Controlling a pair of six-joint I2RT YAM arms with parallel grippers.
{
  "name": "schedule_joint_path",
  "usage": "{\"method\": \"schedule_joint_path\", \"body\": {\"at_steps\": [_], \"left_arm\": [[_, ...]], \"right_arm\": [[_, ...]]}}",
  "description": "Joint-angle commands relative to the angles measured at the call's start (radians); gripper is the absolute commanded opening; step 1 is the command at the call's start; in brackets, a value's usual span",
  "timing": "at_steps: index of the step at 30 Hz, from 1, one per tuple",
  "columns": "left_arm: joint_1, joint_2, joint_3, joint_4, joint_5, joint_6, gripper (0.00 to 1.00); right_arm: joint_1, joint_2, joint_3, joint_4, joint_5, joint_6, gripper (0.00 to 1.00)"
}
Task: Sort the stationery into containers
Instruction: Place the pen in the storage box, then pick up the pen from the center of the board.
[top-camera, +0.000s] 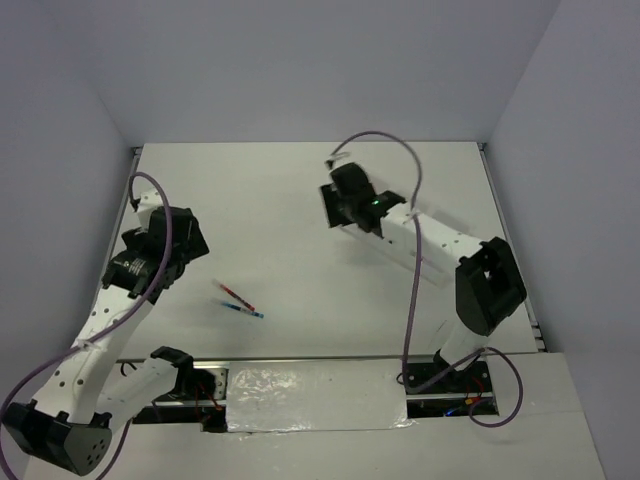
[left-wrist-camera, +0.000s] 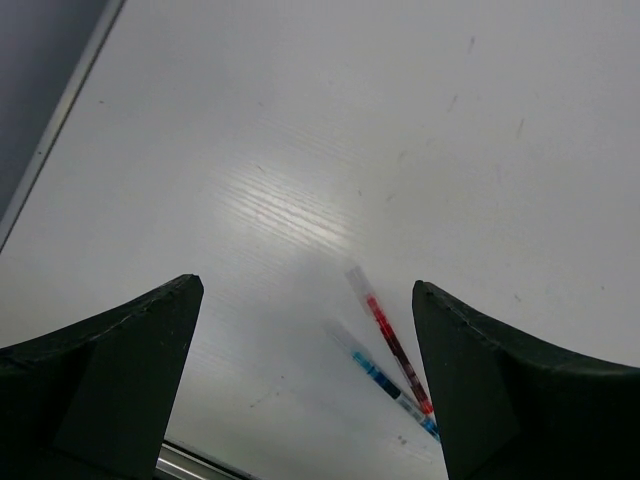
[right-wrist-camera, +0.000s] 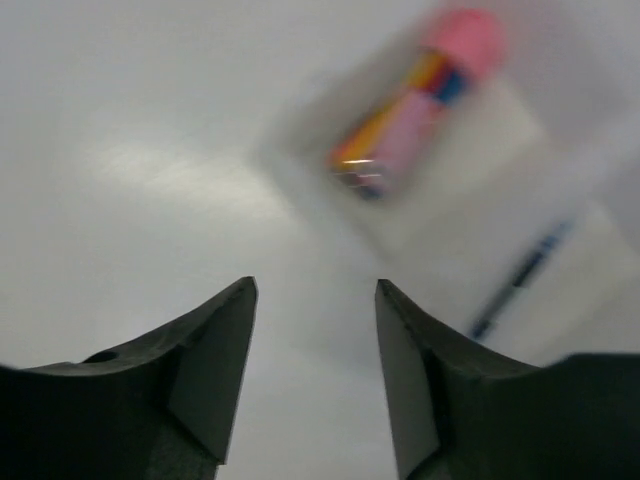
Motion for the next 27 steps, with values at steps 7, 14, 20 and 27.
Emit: {"method": "schedule_joint_path", "body": {"at_steps": [7,14,20,27], "left_arm": [[0.18,-0.151,-0.036,0.043,-0.09,-0.002,0.99],[0.215,-0.151,-0.043,0.057,-0.041,0.024,0.99],[0.217,-0.138,-0.044,0.061,-0.021,0.034,0.99],[0.217,-0.152,-0.046,0.066,-0.013,0.04,0.99]], "right_arm": [[0.502,0.193,0.106,0.156,-0.199,-0.091,0.45],[0.656,0.439,0.376,0.046,-0.073,-0.071,0.45],[0.662,0.527,0.496,0.001,-0.076,-0.048,0.45],[0.677,0.597,0.551,-0.019,-0.125,-0.045,0.46]]}}
